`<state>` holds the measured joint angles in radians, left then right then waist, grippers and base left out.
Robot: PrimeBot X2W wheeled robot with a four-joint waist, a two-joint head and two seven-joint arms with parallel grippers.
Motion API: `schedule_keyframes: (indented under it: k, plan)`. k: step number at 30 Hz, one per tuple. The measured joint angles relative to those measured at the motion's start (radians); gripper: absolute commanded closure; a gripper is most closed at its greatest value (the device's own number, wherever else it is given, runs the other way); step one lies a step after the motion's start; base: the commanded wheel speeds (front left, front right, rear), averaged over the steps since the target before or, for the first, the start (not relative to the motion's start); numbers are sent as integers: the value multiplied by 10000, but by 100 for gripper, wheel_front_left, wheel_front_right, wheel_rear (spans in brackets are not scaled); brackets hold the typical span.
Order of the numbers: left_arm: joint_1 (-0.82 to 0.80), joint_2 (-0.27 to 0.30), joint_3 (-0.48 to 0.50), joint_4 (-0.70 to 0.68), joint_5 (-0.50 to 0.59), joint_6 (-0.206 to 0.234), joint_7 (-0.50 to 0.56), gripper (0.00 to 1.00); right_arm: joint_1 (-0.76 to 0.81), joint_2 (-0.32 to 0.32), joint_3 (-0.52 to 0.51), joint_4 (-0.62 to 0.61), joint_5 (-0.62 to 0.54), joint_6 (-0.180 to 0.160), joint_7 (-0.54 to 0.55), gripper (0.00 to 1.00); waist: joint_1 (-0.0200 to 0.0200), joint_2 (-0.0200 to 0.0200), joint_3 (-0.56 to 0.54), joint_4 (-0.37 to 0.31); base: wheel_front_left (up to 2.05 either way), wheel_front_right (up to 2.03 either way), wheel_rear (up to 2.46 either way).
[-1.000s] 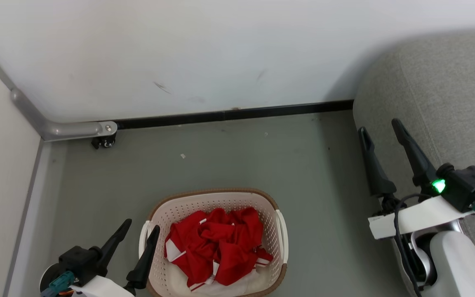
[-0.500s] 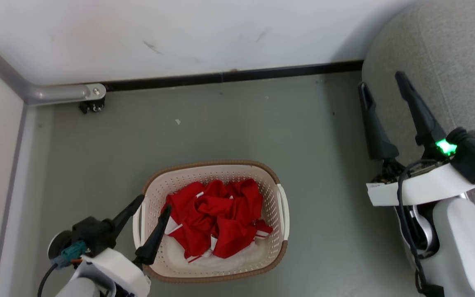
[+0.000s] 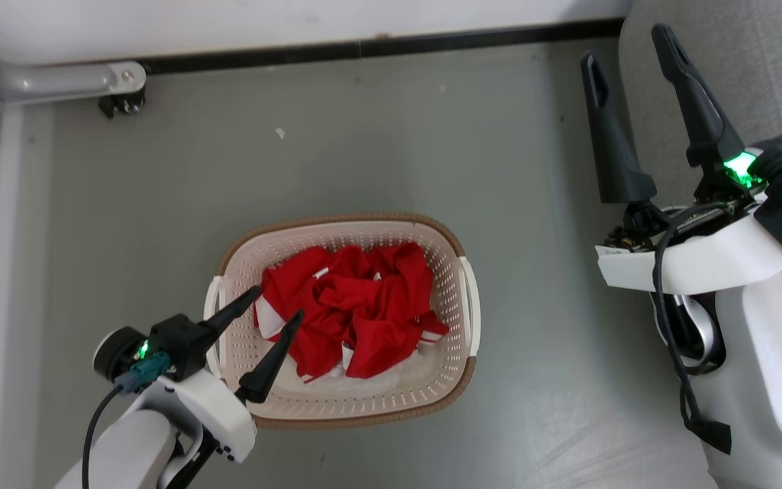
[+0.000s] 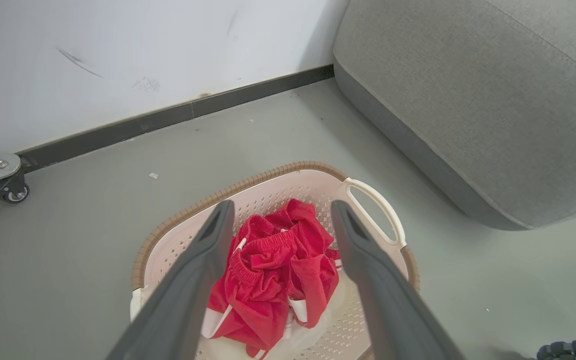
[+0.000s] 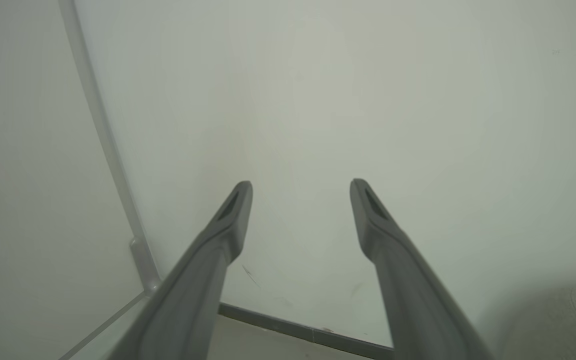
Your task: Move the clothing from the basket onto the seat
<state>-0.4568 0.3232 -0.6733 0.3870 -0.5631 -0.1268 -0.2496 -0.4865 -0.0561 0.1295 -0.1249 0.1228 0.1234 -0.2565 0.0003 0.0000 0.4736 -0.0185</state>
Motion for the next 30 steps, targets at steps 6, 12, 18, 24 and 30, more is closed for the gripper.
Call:
schedule_keyframes:
  k: [6,12,18,24,30]
  plan:
    - [-651,117,-564,477,-84,-2,2,0,-387,-21,140,-207,2,0,-2,0,0,0,599,6,0,0,0]
    - [-1205,213,-1112,911,-224,-2,4,0,-777,-33,219,-357,2,0,-2,0,0,0,1173,-4,0,0,0]
    - [-1765,217,-1498,1174,-284,-2,4,0,-1200,-40,518,-562,-12,0,-2,0,0,0,1636,-30,0,0,0]
    - [-2534,215,-2190,1298,-245,-2,4,0,-1665,-54,811,-805,-42,0,-2,0,0,0,2168,-67,0,0,0]
    - [-3267,222,-2947,1486,67,-2,4,0,-2037,-65,897,-936,-90,0,-2,0,-1,0,2674,-85,0,0,0]
